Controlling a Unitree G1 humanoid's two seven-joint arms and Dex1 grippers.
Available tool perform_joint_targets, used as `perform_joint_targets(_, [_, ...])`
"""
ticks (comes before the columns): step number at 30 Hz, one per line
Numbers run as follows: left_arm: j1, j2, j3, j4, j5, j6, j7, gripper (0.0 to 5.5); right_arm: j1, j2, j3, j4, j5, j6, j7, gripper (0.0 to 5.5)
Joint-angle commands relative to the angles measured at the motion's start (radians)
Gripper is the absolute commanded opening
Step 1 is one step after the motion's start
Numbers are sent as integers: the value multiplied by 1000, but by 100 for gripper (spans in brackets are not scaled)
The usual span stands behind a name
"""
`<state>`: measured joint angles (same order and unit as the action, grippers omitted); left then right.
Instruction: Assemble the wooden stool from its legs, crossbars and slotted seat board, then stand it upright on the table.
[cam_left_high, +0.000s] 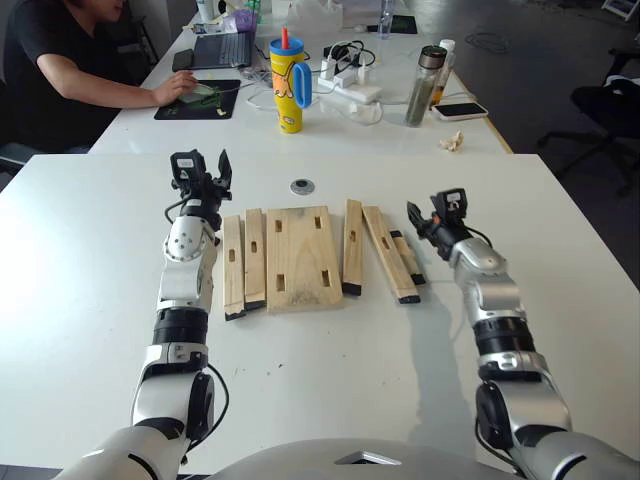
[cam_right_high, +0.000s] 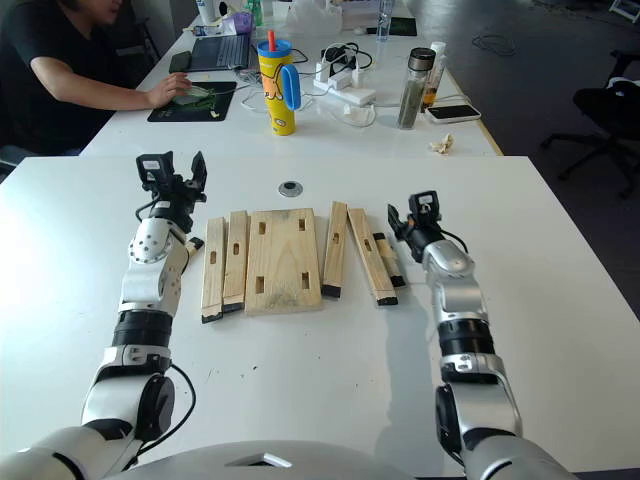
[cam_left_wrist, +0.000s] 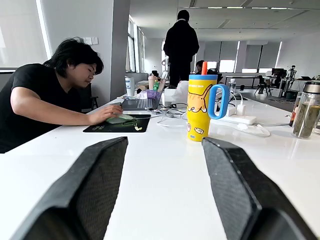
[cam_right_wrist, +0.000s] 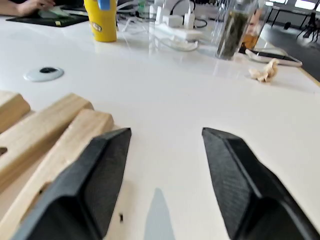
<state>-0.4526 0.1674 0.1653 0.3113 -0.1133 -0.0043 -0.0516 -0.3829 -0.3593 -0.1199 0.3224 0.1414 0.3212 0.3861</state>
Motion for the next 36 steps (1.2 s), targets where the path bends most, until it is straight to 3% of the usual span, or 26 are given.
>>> perform_joint_targets(1, [33, -2, -4, -59, -1, 32, 1, 276, 47, -55, 20, -153, 56, 189, 84, 264])
perform_joint_targets(8, [53, -6, 0, -105, -6, 61, 7, 276, 88, -79, 45, -214, 89, 357, 141, 264])
perform_joint_targets(24, [54, -3, 13, -101, -11, 67, 6, 276, 98, -113, 153, -86, -1, 323, 179, 264])
perform_joint_targets(33, [42, -12, 26, -105, -40, 96, 4, 278, 88, -74, 149, -86, 22, 432, 147, 139])
perform_joint_targets(36, [37, -29, 50, -113, -130, 133, -44, 278, 58, -43, 68, -33, 29, 387, 62, 131])
